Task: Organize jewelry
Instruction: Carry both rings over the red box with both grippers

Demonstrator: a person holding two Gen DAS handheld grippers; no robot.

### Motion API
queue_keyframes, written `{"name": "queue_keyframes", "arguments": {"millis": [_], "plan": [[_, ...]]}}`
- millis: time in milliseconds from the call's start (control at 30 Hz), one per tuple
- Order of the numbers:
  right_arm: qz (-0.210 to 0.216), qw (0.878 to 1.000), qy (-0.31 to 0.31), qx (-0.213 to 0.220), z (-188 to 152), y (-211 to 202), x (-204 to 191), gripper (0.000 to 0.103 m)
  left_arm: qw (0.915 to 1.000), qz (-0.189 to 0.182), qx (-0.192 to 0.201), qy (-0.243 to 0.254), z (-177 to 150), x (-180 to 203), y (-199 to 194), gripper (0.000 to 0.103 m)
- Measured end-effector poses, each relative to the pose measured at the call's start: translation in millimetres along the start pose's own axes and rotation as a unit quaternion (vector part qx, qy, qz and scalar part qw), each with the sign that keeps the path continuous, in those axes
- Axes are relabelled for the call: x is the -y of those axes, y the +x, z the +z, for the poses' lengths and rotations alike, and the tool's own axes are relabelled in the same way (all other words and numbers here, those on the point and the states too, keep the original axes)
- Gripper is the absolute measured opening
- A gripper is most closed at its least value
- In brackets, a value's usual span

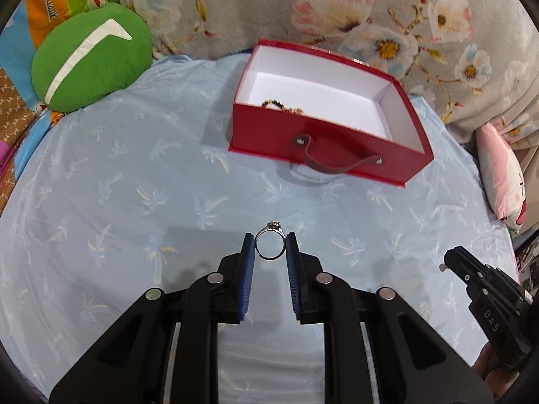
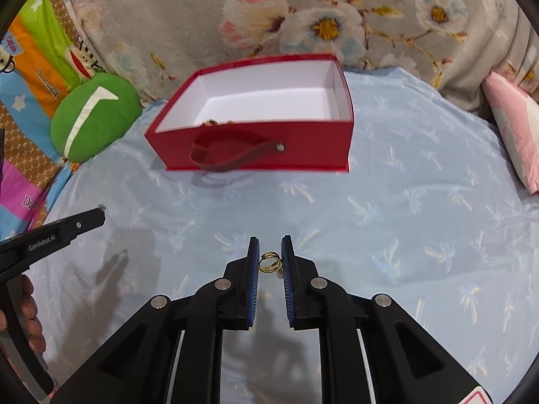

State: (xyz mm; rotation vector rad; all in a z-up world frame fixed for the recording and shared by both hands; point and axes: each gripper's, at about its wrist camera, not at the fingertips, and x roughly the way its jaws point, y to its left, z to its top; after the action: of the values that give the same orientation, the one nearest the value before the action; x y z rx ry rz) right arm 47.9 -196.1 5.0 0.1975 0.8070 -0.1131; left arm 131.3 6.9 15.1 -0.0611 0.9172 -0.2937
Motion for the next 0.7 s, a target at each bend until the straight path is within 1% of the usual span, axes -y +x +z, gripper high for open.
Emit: {"name": "queue_keyframes", "arguments": {"millis": [133,200,367,467,533,700], "plan": [[0.006,1.0,-0.006,0.028,19.5,-14.1,-5.3,0.012,0.9998,-0.005,0.018,-0.005,11.2,-6.2,-16.1,0.018],[0.011,0.999,-0.008,0.04,30.1,-19.5,-7.3,0.012,0.9996,-0.006,0.028,0.0,17.6,-6.5,-21.8,0.018],[0.017,0.997,-0.013,0.069,60.7,-26.9,-11.0,0.012,0.9986,-0.002,0.052,0.01,39.7,-0.4,-26.4,0.018],[0.011,0.995,-0.022,0.095,87.2,-30.4,-13.4,0.012,0.9972,0.0,0.073,0.016,61.7,3.5,-26.1,0.018],[0.011,0.994,-0.024,0.109,106.8,-29.2,-13.3,0.012,0.9958,0.002,0.089,0.02,82.6,7.8,-23.6,0.018],[0.006,0.991,-0.029,0.133,158.5,-14.8,-13.3,0.012,0.9926,0.005,0.119,0.025,132.6,19.9,-10.4,0.018]]}}
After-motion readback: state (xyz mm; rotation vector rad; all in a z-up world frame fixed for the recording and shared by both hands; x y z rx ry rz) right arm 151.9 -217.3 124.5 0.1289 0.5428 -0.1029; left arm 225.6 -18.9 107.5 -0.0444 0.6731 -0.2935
